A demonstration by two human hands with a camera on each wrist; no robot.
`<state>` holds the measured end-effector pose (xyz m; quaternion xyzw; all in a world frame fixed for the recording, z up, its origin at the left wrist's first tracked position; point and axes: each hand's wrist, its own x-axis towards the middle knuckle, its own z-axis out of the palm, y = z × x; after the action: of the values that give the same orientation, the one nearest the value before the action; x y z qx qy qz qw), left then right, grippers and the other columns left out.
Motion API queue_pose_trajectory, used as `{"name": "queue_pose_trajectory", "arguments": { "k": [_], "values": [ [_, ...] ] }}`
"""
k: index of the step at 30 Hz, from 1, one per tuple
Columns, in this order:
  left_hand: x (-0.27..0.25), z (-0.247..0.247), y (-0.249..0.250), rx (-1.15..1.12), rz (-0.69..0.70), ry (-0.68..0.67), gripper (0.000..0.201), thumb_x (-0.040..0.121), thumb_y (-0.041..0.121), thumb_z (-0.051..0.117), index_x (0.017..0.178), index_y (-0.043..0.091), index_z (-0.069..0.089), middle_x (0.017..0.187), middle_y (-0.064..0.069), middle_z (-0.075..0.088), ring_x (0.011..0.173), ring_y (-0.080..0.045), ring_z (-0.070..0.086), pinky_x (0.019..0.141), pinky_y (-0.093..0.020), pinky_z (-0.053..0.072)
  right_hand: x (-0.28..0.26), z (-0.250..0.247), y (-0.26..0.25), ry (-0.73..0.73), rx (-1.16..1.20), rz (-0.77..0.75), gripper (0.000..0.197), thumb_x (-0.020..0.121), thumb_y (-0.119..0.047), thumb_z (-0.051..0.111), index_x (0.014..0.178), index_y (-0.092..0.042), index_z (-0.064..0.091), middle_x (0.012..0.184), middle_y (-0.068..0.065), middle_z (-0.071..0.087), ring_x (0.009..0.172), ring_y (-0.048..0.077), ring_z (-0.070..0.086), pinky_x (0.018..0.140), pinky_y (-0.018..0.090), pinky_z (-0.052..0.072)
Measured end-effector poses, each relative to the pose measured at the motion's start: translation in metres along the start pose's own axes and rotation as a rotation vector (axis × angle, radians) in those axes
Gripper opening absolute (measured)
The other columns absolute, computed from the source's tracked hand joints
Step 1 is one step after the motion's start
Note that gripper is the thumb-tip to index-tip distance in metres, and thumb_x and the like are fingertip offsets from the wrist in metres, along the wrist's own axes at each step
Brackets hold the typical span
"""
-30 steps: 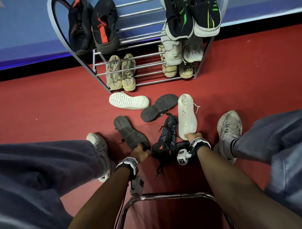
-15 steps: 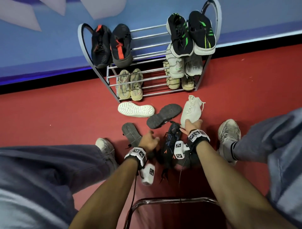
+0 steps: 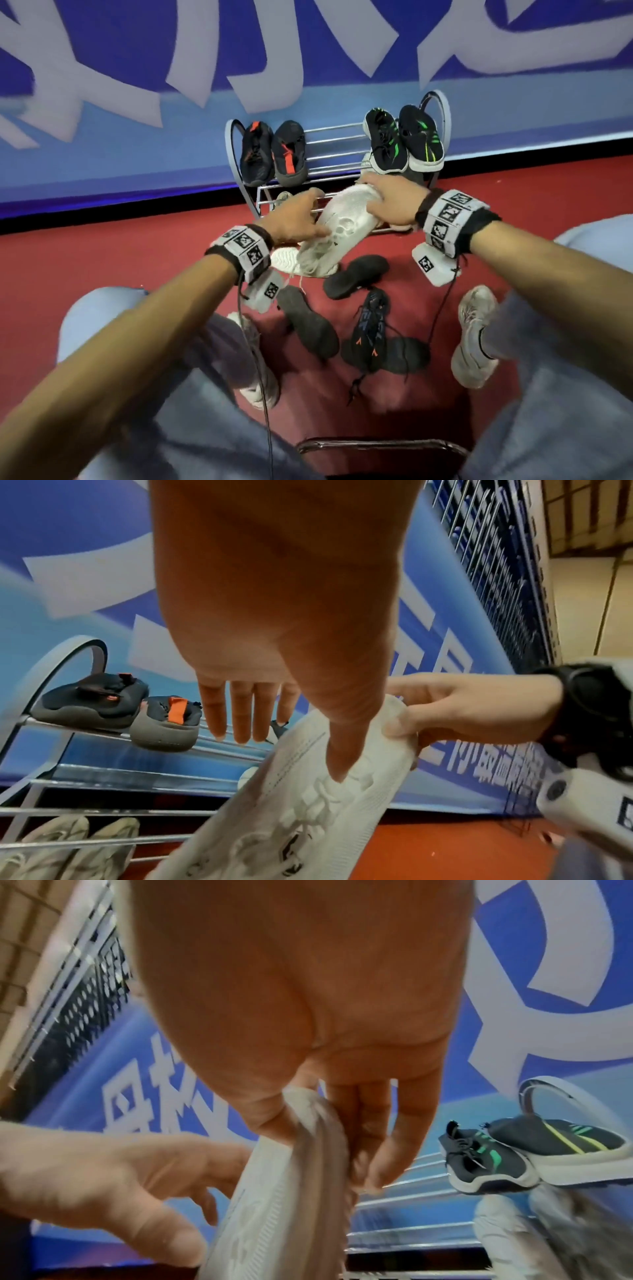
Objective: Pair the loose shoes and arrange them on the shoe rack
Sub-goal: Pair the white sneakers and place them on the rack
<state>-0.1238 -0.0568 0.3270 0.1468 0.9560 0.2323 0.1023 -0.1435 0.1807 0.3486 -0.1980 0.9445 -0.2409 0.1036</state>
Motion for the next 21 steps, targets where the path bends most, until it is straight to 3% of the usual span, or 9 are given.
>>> {"name": "queue_pose_trajectory", "arguments": {
  "k": [3,6,9,11,13,15,17,19,21],
  "values": [
    [-0.015,-0.004,-0.001,-0.037,0.013,-0.070,0.073,0.072,0.048,0.084,0.129,0.019,0.050,0.119,0.003,0.060,0.106,-0.017,0.060,0.091,-0.033,0.050,-0.018,0.001,-0.010,0.065,0.042,-0.158,0.036,0.087,-0.027,0.051,0.123,-0.026,0.048,0.099,0.005,0.066,0.088,0.028,0.062,0.079,0.042,0.052],
    [-0.012,-0.007,0.012,-0.095,0.009,0.058,0.047,0.075,0.041,0.084,0.108,0.018,0.060,0.100,0.004,0.066,0.092,-0.018,0.065,0.076,-0.032,0.050,-0.025,0.001,-0.019,0.166,0.025,-0.228,0.040,0.087,-0.034,0.045,0.126,-0.026,0.045,0.090,0.008,0.065,0.080,0.031,0.060,0.073,0.046,0.052],
    [-0.005,-0.012,0.027,-0.366,-0.045,0.201,0.041,0.072,0.039,0.086,0.103,0.022,0.067,0.093,0.008,0.074,0.086,-0.013,0.071,0.077,-0.035,0.058,-0.019,-0.012,-0.018,0.403,0.248,-0.166,0.030,0.094,-0.030,0.058,0.121,-0.025,0.047,0.082,0.006,0.064,0.067,0.023,0.060,0.070,0.041,0.054],
    [-0.002,-0.010,0.028,-0.538,-0.073,0.200,0.045,0.069,0.044,0.088,0.105,0.024,0.069,0.096,0.007,0.076,0.087,-0.013,0.073,0.078,-0.038,0.060,-0.015,-0.020,-0.015,0.461,0.471,-0.061,0.042,0.089,-0.034,0.068,0.123,-0.026,0.047,0.090,0.002,0.067,0.072,0.013,0.062,0.075,0.029,0.055],
    [-0.003,-0.007,0.029,-0.734,-0.090,0.180,0.045,0.074,0.035,0.088,0.111,0.018,0.070,0.101,0.001,0.077,0.092,-0.018,0.074,0.076,-0.037,0.060,-0.016,-0.021,-0.015,0.347,0.618,0.060,0.053,0.086,-0.037,0.074,0.128,-0.022,0.046,0.103,0.004,0.069,0.085,0.012,0.067,0.078,0.024,0.055],
    [-0.006,-0.007,0.030,-0.887,-0.131,0.160,0.041,0.079,0.024,0.085,0.114,0.009,0.070,0.103,-0.004,0.077,0.093,-0.020,0.075,0.072,-0.030,0.058,-0.020,-0.013,-0.017,0.103,0.690,0.157,0.045,0.086,-0.034,0.075,0.121,-0.018,0.053,0.109,0.012,0.072,0.091,0.017,0.069,0.080,0.028,0.055],
    [-0.009,-0.008,0.030,-0.953,-0.181,0.177,0.037,0.081,0.023,0.083,0.113,0.007,0.071,0.102,-0.005,0.077,0.091,-0.020,0.075,0.072,-0.030,0.058,-0.027,0.002,-0.018,-0.102,0.774,0.179,0.036,0.086,-0.031,0.076,0.115,-0.018,0.059,0.107,0.012,0.074,0.096,0.019,0.071,0.090,0.037,0.055],
    [-0.009,-0.008,0.029,-0.999,-0.223,0.190,0.037,0.082,0.024,0.083,0.113,0.008,0.072,0.102,-0.005,0.077,0.093,-0.021,0.075,0.079,-0.036,0.060,-0.028,0.018,-0.015,-0.112,0.878,0.177,0.043,0.085,-0.025,0.078,0.121,-0.012,0.058,0.105,0.009,0.075,0.098,0.022,0.073,0.092,0.047,0.056],
    [-0.009,-0.009,0.028,-1.029,-0.253,0.201,0.039,0.082,0.028,0.083,0.113,0.008,0.071,0.104,-0.005,0.077,0.096,-0.023,0.074,0.084,-0.038,0.060,-0.025,0.026,-0.014,-0.025,0.908,0.171,0.043,0.085,-0.019,0.078,0.122,-0.007,0.059,0.103,0.010,0.075,0.095,0.023,0.073,0.090,0.045,0.057]
  ]
}}
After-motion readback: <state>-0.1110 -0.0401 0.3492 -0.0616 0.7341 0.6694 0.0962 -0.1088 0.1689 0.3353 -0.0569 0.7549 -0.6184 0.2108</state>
